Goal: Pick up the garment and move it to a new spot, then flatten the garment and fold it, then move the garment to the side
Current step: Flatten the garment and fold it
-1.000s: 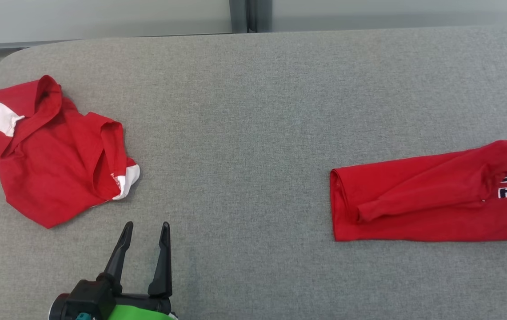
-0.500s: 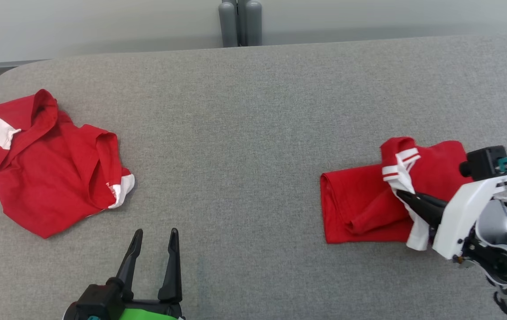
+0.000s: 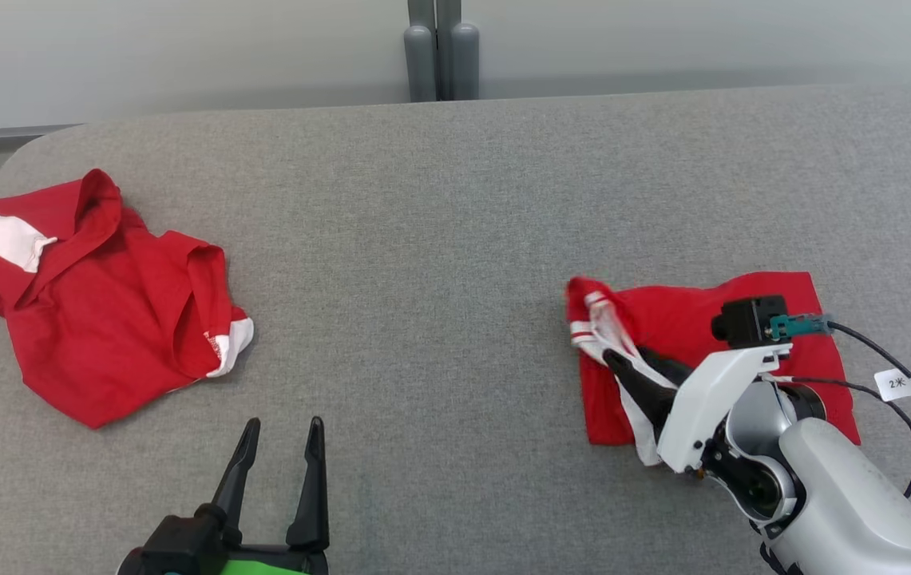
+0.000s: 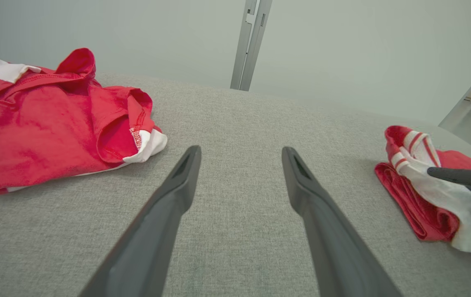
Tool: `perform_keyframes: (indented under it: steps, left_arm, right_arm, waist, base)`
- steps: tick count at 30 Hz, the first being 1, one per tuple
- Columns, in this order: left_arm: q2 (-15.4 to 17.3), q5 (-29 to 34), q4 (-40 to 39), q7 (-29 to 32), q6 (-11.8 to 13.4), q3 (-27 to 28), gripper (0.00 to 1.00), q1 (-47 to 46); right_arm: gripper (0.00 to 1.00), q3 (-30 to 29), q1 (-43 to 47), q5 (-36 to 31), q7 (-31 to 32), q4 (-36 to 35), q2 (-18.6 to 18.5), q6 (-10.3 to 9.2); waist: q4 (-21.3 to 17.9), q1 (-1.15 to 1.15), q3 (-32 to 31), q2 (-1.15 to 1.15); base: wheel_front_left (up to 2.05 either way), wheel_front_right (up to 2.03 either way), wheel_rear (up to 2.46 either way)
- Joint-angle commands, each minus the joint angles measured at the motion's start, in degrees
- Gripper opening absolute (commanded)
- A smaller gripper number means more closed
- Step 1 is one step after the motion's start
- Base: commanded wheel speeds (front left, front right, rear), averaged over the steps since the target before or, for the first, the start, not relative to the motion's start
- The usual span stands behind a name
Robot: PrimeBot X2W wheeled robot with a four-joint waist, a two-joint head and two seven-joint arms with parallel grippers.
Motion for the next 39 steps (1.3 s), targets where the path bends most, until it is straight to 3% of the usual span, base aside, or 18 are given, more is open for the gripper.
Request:
perform_keyframes:
  steps: [1,5,11,14,18,24,27,30,33,35,36,38,39]
  left_arm:
    - [0.1,0.4,0.0,-0.2,0.1,0.0,1.0,1.0]
    - [0.1,0.5,0.2,-0.2,0.0,0.0,1.0,1.4]
    - [0.1,0.7,0.0,-0.2,0.0,0.4,1.0,2.3]
    - [0.1,1.0,-0.2,-0.2,0.0,1.1,1.0,2.7]
    - [0.1,1.5,-0.3,-0.2,-0.3,1.9,1.0,3.1]
    - [0.1,1.4,-0.3,-0.2,-0.3,2.6,1.0,4.1]
    - [0.1,1.2,-0.5,-0.2,-0.1,3.0,1.0,4.6]
    - [0.1,1.1,-0.6,-0.2,-0.2,3.0,1.0,4.9]
    - [0.1,1.1,-0.8,-0.2,-0.3,2.9,1.0,5.0]
    - [0.1,1.2,-1.0,-0.2,-0.3,2.8,1.0,4.5]
    - [0.1,1.3,-1.1,-0.2,-0.3,2.8,1.0,4.2]
    - [0.1,1.7,-1.3,-0.2,-0.3,2.9,1.0,3.6]
    - [0.1,1.9,-1.3,-0.2,-0.5,2.9,1.0,3.1]
  right_arm:
    - [1.0,-0.3,-0.8,0.8,-1.6,0.6,0.6,0.05]
    - [1.0,0.7,-0.9,1.8,-5.6,0.8,1.3,0.04]
    - [1.0,-1.3,1.4,0.2,-17.4,-2.3,-0.2,0.04]
    - [1.0,-3.2,4.2,-5.1,-25.0,-3.2,-2.6,0.04]
    - [1.0,-6.4,8.0,-12.1,-30.6,-2.3,-5.0,0.04]
    - [1.0,-15.6,15.0,-22.5,-32.4,-3.8,-4.7,0.04]
    - [1.0,-19.9,19.6,-26.8,-32.4,-6.7,-2.7,0.04]
    - [1.0,-21.6,22.0,-29.0,-32.4,-8.7,-1.0,0.04]
    - [1.0,-19.1,23.4,-29.9,-32.4,-9.3,0.0,0.04]
    - [0.71,-16.1,22.4,-30.1,-32.4,-8.8,0.1,0.03]
    - [0.49,-14.8,21.5,-30.0,-32.4,-8.4,0.3,0.04]
    - [0.35,-11.5,18.8,-30.3,-32.4,-6.5,0.4,0.04]
    - [0.23,-9.9,17.0,-30.6,-32.4,-4.7,0.7,0.03]
  waist:
    - [-0.3,0.0,-0.1,0.0]
    - [-1.3,0.0,-0.5,0.0]
    - [-3.1,0.0,-1.5,0.0]
    - [-4.4,0.0,-2.4,0.0]
    - [-6.0,0.0,-3.1,0.0]
    - [-7.3,0.0,-5.3,0.0]
    - [-7.6,0.0,-5.8,0.0]
    - [-7.6,0.0,-6.1,0.0]
    - [-7.3,0.0,-5.9,0.0]
    - [-7.0,0.0,-5.2,0.0]
    - [-6.9,0.0,-4.8,0.0]
    - [-6.7,0.0,-3.6,0.0]
    - [-6.5,0.0,-2.7,0.0]
  base:
    - [0.0,0.0,0.0]
    - [0.0,0.0,0.0]
    - [0.0,0.0,0.0]
    - [0.0,0.0,0.0]
    - [0.0,0.0,0.0]
    - [0.0,0.0,0.0]
    - [0.0,0.0,0.0]
    - [0.0,0.0,0.0]
    - [0.0,0.0,0.0]
    - [0.0,0.0,0.0]
    - [0.0,0.0,0.0]
    - [0.0,0.0,0.0]
    - [0.0,0.0,0.0]
